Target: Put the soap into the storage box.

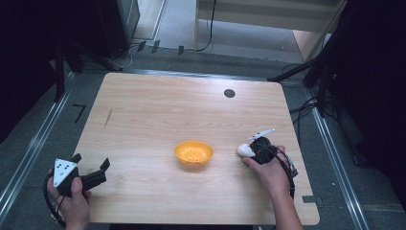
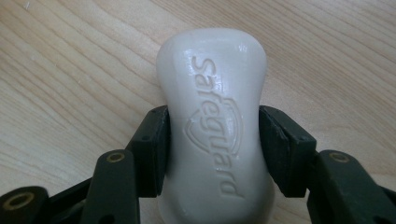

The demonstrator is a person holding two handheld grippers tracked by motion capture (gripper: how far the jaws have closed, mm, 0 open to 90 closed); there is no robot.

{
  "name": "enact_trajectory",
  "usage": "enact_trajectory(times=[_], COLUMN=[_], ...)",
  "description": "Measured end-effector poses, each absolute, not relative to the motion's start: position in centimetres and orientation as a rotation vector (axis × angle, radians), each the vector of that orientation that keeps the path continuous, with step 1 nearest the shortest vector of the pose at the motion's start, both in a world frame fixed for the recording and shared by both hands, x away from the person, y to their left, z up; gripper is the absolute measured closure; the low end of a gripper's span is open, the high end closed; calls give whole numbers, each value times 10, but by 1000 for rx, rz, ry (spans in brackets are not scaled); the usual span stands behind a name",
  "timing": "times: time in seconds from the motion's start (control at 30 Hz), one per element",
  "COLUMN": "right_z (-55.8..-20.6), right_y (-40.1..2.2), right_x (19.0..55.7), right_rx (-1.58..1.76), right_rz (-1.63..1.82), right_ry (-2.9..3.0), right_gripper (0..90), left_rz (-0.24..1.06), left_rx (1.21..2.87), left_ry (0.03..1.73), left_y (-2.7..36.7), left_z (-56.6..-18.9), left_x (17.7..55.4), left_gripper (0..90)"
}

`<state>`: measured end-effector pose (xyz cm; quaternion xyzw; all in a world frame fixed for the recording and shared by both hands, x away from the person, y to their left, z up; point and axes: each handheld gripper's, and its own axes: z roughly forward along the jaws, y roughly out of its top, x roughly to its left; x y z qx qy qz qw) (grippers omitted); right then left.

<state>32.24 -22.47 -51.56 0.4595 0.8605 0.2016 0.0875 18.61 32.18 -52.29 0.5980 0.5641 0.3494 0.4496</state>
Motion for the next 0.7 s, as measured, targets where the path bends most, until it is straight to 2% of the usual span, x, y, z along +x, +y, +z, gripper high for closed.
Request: enact_trajectory(times=[0.27,0.3,0.37,0.7], right_z=[-514,-514,-514,-516], right_y=[-226,-226,-226,-229], right_x=[325,325,324,318], right_rx=[1337,1332,1327,1252], right_rz=[582,582,588,668], right_ry=[2608,2609,2609,2605], right_gripper=[484,486,487,499], left_rz=[855,860,864,862], left_rx=[1491,1489,1482,1470], left_ry=[1389,1392,1399,1409], left_y=[322,322,322,322], left_z=[-523,-523,-523,-523], left_x=[187,187,187,187], left_gripper=[3,118,133,92])
